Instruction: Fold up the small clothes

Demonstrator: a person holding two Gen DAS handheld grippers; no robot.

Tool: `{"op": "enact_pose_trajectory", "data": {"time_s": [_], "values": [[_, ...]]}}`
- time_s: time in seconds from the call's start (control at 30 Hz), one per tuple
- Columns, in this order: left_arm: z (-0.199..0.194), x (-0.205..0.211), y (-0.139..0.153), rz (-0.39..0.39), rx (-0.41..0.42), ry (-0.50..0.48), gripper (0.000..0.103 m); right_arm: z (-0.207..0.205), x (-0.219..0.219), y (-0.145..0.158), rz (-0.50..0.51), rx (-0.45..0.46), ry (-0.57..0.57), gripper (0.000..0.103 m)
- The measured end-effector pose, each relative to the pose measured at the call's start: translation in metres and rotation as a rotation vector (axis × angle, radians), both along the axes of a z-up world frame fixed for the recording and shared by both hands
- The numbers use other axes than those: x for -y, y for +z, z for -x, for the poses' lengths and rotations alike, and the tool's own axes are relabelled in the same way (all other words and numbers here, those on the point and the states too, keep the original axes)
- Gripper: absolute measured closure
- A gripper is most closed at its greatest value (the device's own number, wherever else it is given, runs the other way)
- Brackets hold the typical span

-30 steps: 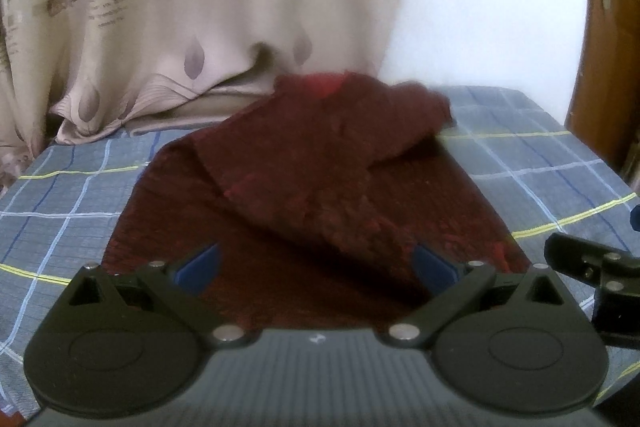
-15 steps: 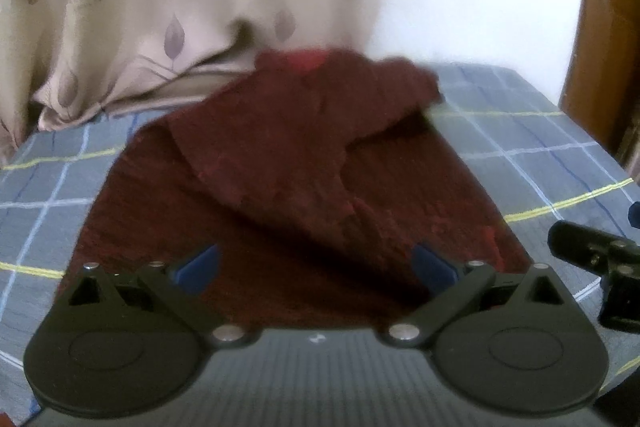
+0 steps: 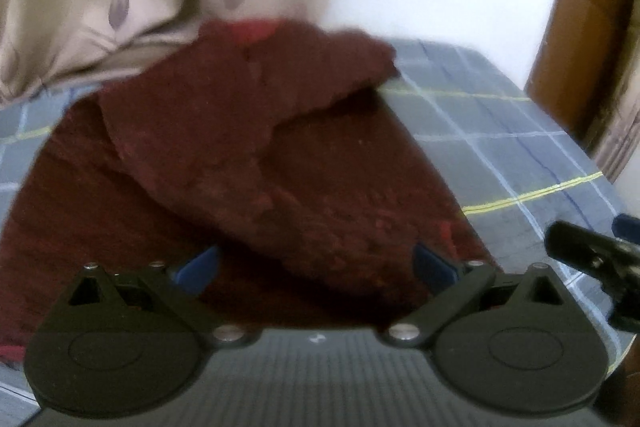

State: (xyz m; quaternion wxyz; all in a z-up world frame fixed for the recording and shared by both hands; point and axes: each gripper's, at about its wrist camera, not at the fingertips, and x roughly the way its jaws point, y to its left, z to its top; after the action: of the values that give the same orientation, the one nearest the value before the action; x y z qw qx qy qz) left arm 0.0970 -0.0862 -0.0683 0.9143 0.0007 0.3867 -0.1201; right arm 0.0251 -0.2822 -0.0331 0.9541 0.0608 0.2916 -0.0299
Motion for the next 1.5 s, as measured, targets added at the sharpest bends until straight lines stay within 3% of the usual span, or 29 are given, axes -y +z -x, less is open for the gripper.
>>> {"op": "enact_pose_trajectory", "data": {"time_s": [0.1,0.13,0.17,0.2,0.27,0.33,0.47,0.63,0.83,0.97,1.1,1.3,1.4,1.43,1.47,1.5], "values": [[-0.008,0.001,-0.007,0.037,-0.015,0.013,0.001,0.000,0.006,-0.001,-0.006,0.001,-0.013,0.000],[-0.011,0.001,-0.010,0.047,-0.014,0.015,0.015,0.000,0.008,-0.001,-0.008,0.000,-0.018,0.000],[-0.014,0.002,-0.012,0.050,-0.024,0.014,0.053,0.000,0.011,-0.002,-0.010,-0.002,-0.024,0.000],[-0.017,0.003,-0.014,0.026,-0.042,0.020,0.066,0.000,0.013,-0.003,-0.011,-0.004,-0.030,0.000],[-0.022,-0.002,-0.014,-0.003,-0.052,0.026,0.084,0.000,0.017,-0.004,-0.015,-0.009,-0.042,0.000],[-0.022,-0.012,-0.004,-0.024,-0.030,0.026,0.086,0.000,0.020,-0.005,-0.017,-0.011,-0.053,0.000],[-0.027,-0.053,0.041,-0.065,0.044,0.105,0.087,-0.004,0.023,-0.004,-0.018,-0.011,-0.059,0.000],[-0.052,-0.123,0.103,-0.190,0.166,0.249,0.087,-0.019,0.023,0.008,-0.043,0.005,-0.031,0.000],[-0.107,-0.202,0.143,-0.353,0.239,0.450,0.087,-0.042,0.001,0.019,-0.029,0.020,0.033,0.000],[-0.153,-0.260,0.147,-0.381,0.208,0.611,0.087,-0.056,-0.016,0.016,-0.014,-0.001,0.066,0.000],[-0.200,-0.310,0.133,-0.442,0.168,0.726,0.087,-0.068,-0.028,0.008,-0.003,-0.038,0.091,0.000],[-0.250,-0.353,0.089,-0.537,0.105,0.792,0.084,-0.083,-0.039,-0.004,-0.008,-0.075,0.102,0.000],[-0.263,-0.357,0.068,-0.603,0.110,0.796,0.073,-0.086,-0.038,-0.009,-0.010,-0.089,0.106,0.000],[-0.263,-0.361,0.063,-0.602,0.125,0.803,0.062,-0.086,-0.037,-0.010,-0.013,-0.084,0.109,0.000],[-0.262,-0.370,0.061,-0.580,0.140,0.820,0.040,-0.086,-0.036,-0.010,-0.015,-0.075,0.114,0.000],[-0.259,-0.377,0.059,-0.531,0.154,0.846,0.027,-0.086,-0.035,-0.009,-0.013,-0.065,0.120,0.000]]}}
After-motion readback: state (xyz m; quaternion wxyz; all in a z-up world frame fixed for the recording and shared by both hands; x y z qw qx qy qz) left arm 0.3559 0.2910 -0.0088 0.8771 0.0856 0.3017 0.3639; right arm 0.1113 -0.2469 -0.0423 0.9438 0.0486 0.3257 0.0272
